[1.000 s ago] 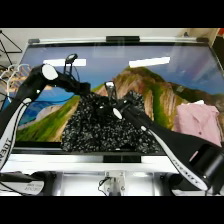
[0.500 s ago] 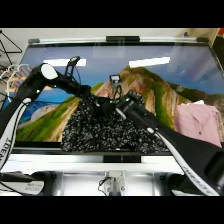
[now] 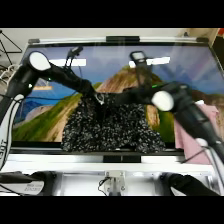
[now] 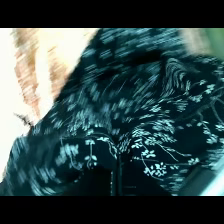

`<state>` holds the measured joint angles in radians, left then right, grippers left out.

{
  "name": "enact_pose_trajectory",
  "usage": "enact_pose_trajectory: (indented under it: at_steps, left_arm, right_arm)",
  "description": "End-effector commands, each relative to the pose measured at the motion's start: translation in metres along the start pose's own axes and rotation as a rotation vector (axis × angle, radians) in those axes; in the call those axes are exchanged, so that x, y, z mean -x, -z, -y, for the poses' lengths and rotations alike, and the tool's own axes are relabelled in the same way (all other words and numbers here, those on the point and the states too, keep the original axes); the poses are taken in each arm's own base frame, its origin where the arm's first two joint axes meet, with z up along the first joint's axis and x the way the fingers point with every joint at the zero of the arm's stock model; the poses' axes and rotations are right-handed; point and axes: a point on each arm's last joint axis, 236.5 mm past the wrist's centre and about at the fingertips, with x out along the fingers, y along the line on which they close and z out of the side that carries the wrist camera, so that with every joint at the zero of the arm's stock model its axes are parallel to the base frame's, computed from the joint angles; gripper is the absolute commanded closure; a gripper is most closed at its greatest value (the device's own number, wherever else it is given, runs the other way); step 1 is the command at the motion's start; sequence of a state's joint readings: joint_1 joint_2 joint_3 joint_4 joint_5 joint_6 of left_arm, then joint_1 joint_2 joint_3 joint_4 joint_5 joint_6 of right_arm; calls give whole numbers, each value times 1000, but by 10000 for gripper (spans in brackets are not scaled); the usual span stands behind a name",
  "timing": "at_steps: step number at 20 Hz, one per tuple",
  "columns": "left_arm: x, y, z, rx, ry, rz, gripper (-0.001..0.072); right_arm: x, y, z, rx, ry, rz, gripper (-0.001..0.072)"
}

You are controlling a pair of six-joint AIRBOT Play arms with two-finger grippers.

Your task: Fold the shirts.

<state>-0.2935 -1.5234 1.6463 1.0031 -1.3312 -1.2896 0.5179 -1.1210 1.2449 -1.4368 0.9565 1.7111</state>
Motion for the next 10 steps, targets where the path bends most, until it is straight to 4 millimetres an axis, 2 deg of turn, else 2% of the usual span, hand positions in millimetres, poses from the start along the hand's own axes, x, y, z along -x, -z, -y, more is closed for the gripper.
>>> enact_pose_trajectory:
  at_steps: [1,3,5,7,9,10]
  left_arm:
    - [22,-26,45,-38,137,88,655]
    - [11,-41,57,-30,168,141,655]
    - [-17,-44,54,-16,172,129,655]
    - [-48,-36,38,21,172,77,655]
    - [-75,-25,7,76,148,21,631]
    - [-79,-23,-9,103,138,14,537]
  right_arm:
    - [39,9,-3,-34,-169,-48,654]
    - [30,9,13,-86,-164,-66,654]
    - [6,19,29,-129,-149,-131,654]
    - [-24,40,31,-162,-173,-242,654]
    - [-48,59,19,-186,-255,-335,654]
    - [-56,63,10,-197,-308,-359,654]
